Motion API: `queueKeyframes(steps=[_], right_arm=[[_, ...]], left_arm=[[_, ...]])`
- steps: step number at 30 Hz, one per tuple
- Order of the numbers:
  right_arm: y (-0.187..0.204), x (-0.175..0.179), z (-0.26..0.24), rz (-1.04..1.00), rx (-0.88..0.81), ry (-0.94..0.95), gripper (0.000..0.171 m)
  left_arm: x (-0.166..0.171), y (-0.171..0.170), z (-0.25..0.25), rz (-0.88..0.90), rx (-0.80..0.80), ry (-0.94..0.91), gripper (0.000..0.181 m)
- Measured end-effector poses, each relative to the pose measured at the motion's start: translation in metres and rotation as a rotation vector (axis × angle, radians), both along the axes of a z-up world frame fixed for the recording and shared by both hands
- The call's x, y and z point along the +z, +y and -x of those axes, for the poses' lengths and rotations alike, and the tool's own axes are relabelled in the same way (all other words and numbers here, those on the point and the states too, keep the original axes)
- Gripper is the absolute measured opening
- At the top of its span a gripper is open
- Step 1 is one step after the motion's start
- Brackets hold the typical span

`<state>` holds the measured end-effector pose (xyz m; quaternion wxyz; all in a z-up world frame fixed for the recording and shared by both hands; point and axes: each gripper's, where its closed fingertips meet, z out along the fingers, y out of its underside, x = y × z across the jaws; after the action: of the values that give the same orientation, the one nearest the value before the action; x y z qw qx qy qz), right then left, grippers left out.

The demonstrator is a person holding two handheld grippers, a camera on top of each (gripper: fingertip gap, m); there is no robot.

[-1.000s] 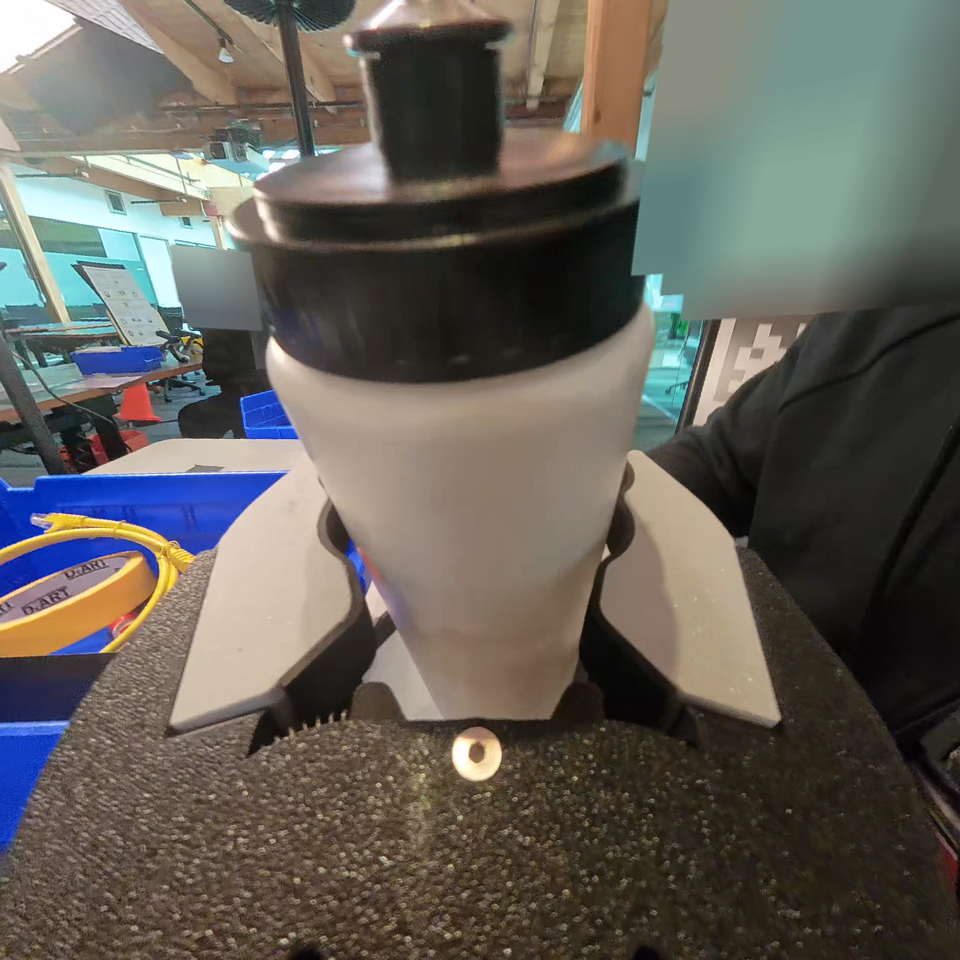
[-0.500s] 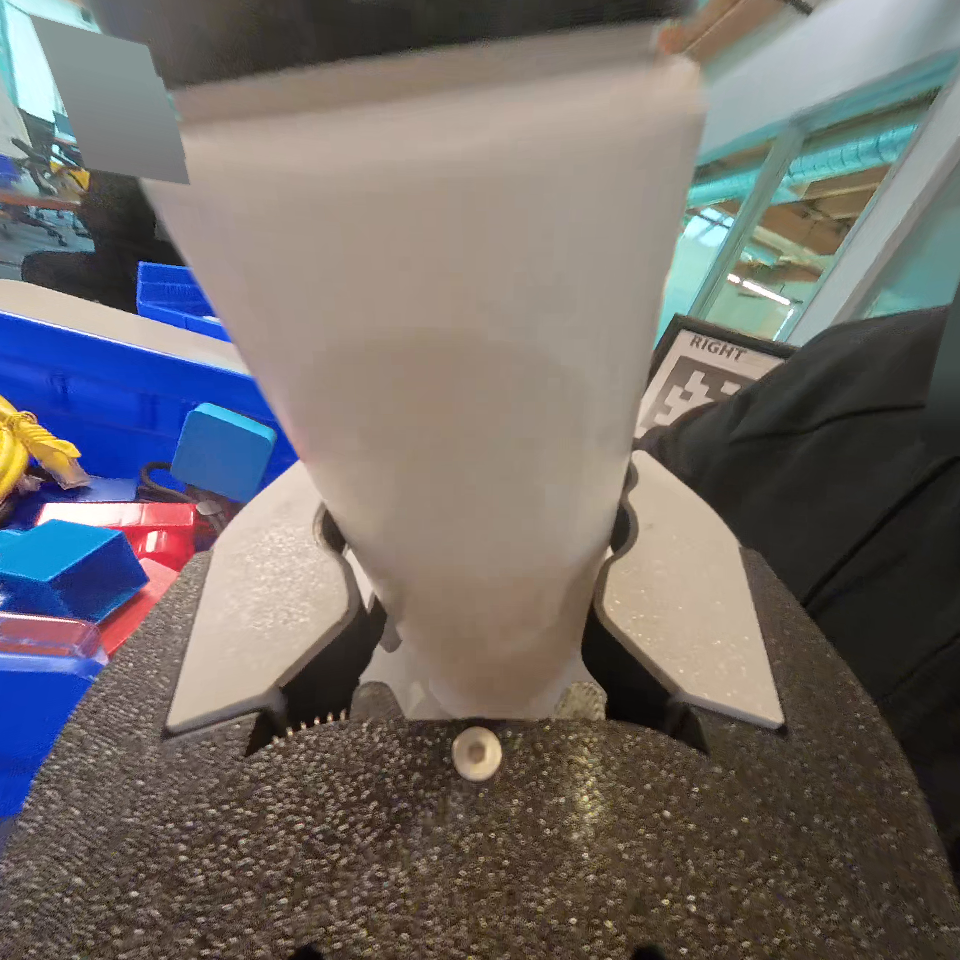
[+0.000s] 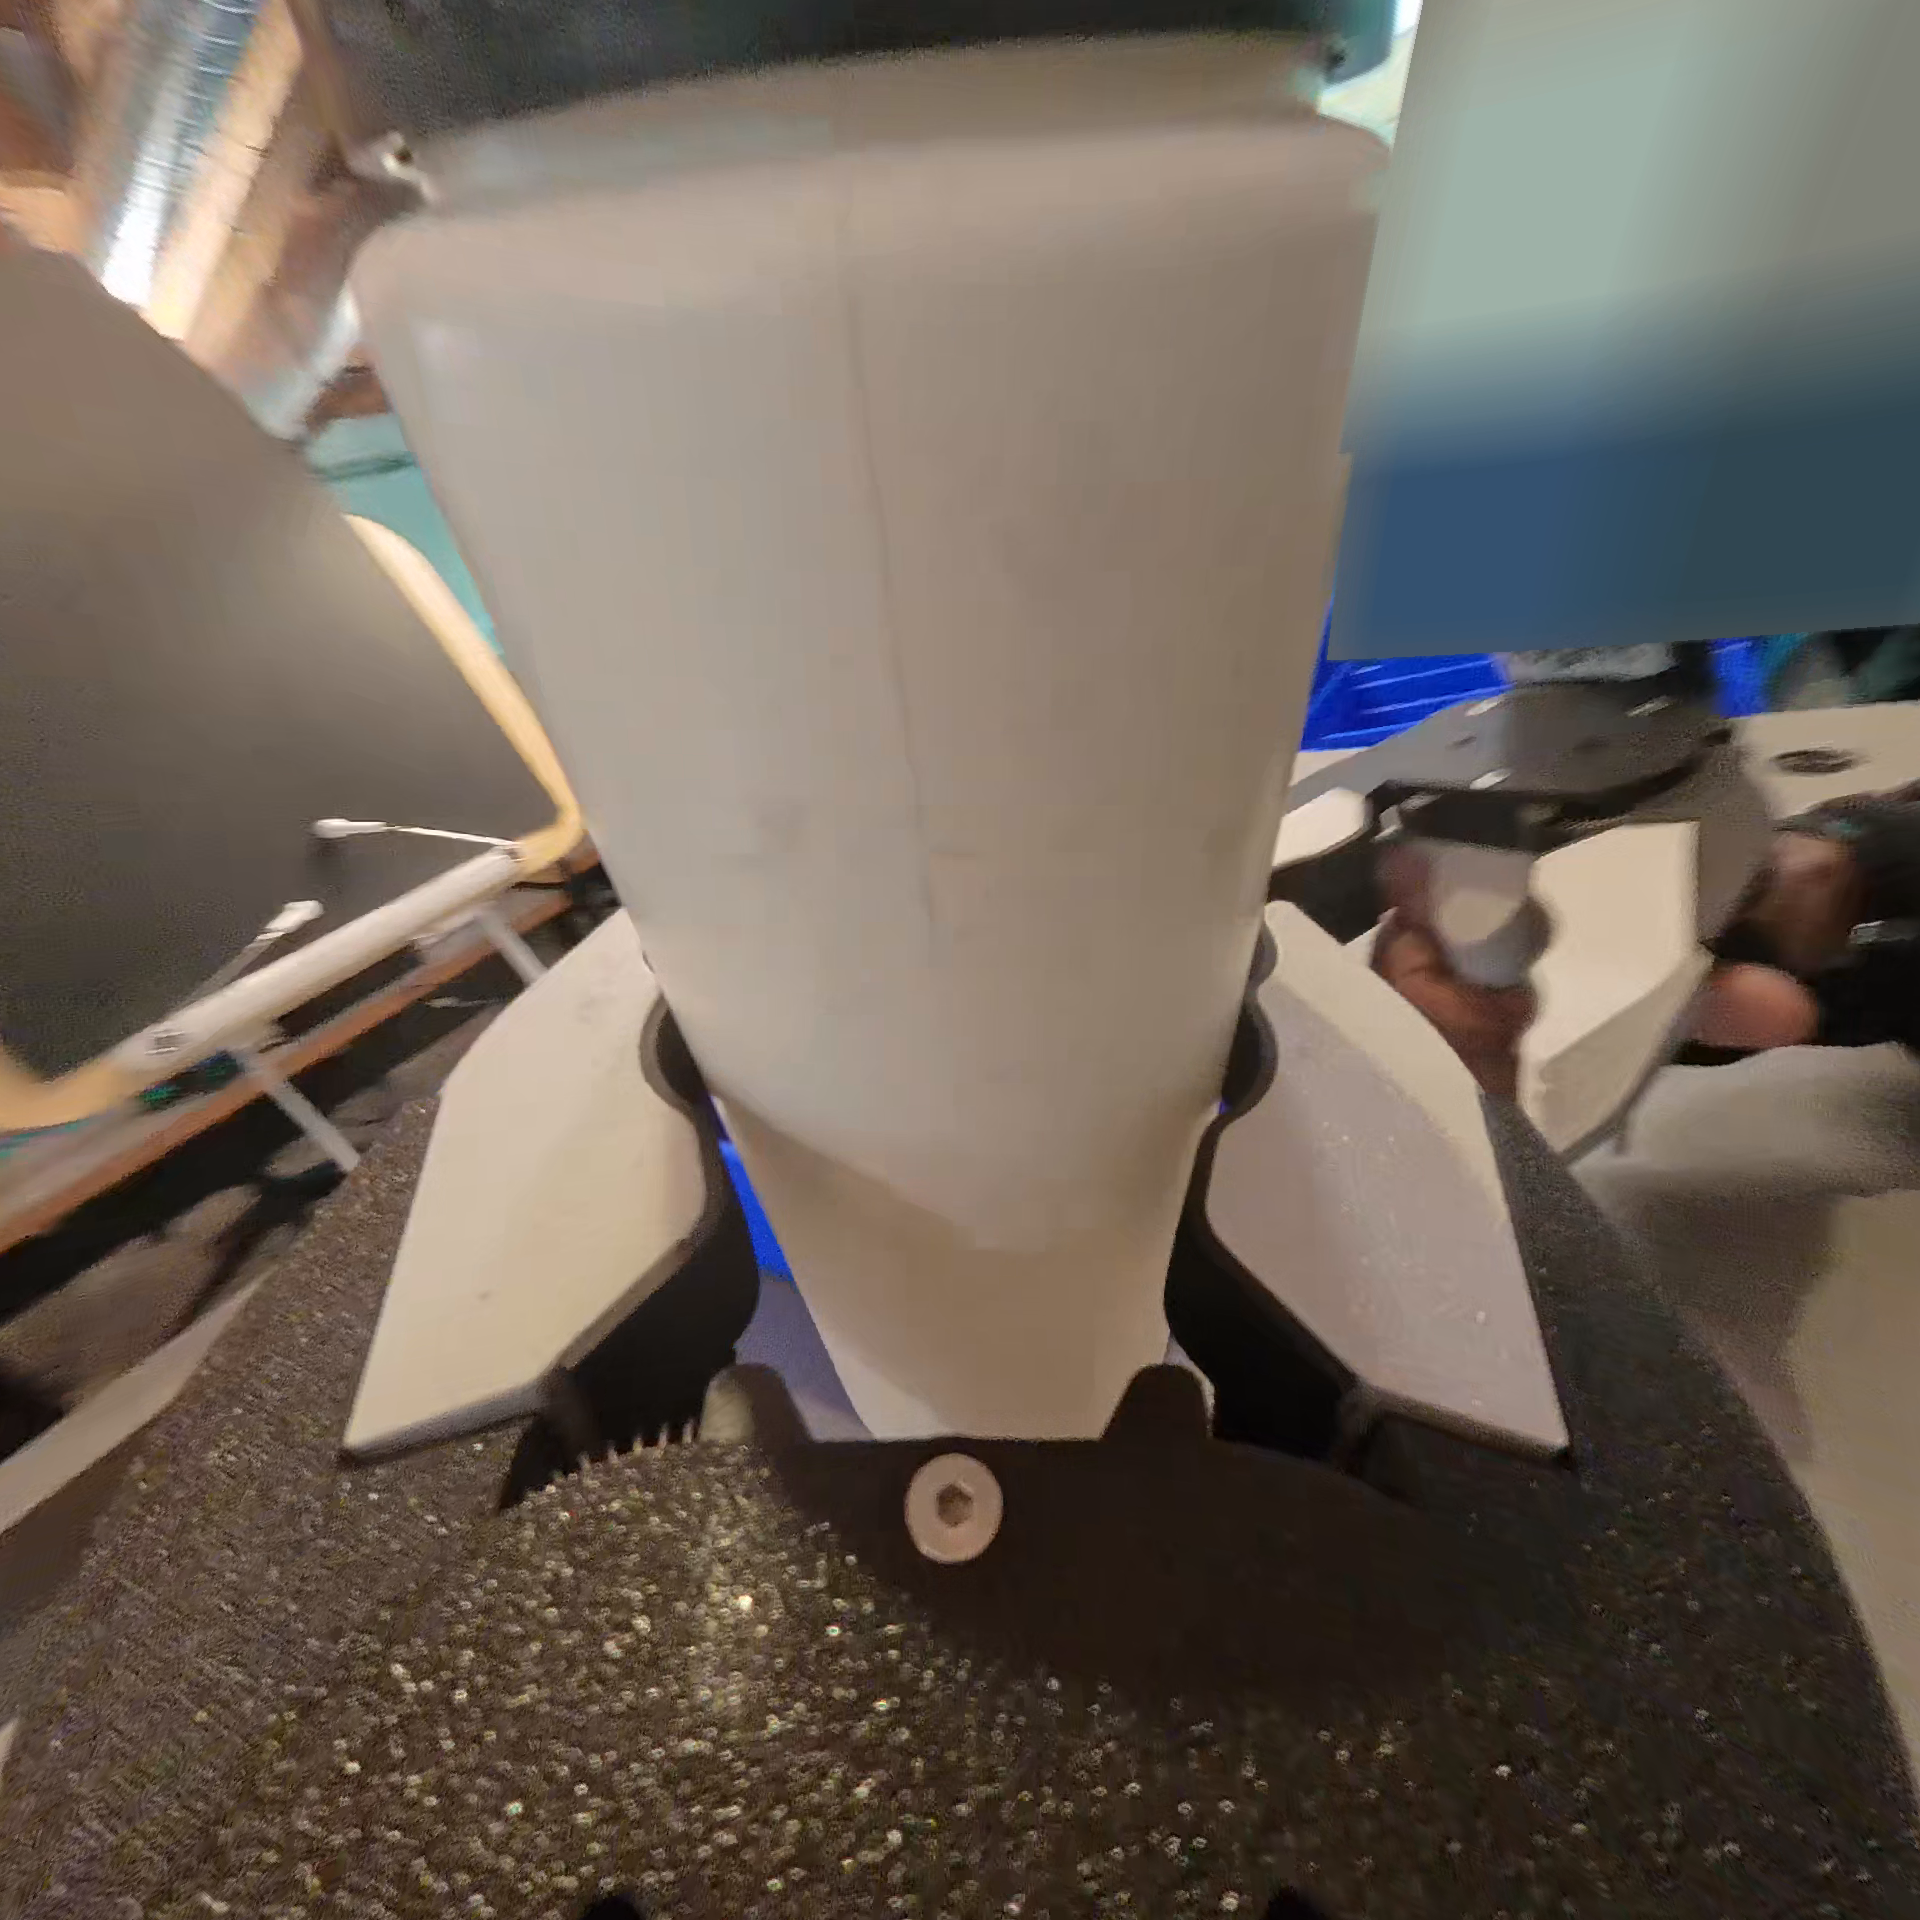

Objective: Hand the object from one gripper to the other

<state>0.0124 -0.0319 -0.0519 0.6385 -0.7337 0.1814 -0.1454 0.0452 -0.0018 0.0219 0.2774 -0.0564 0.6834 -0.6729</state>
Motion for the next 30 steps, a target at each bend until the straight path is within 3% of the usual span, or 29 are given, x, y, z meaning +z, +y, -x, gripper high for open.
queueKeyframes(steps=[6,10,16,21,23,26,30], right_arm=[[0.014,0.054,-0.01,-0.007,-0.088,-0.199,0.095],[0.034,0.079,-0.013,-0.003,-0.049,-0.241,0.096],[0.066,0.077,-0.023,0.069,0.039,-0.213,0.095],[0.063,0.082,-0.027,0.007,0.099,-0.167,0.093],[0.055,0.089,-0.03,-0.035,0.119,-0.142,0.093],[0.036,0.107,-0.036,-0.127,0.128,-0.123,0.092],[0.008,0.137,-0.042,-0.263,0.125,-0.104,0.093]], left_arm=[[-0.003,0.003,-0.014,-0.056,0.172,-0.075,0.101],[-0.012,-0.004,-0.017,-0.111,0.235,-0.134,0.101],[-0.02,-0.011,-0.018,-0.196,0.28,-0.203,0.101],[-0.012,-0.014,-0.016,-0.169,0.2,-0.21,0.101],[-0.005,-0.014,-0.013,-0.117,0.161,-0.223,0.1],[0.007,-0.009,-0.003,0.032,-0.01,-0.112,0.118],[0.054,0.037,-0.016,0.501,-0.171,0.08,0.123]])
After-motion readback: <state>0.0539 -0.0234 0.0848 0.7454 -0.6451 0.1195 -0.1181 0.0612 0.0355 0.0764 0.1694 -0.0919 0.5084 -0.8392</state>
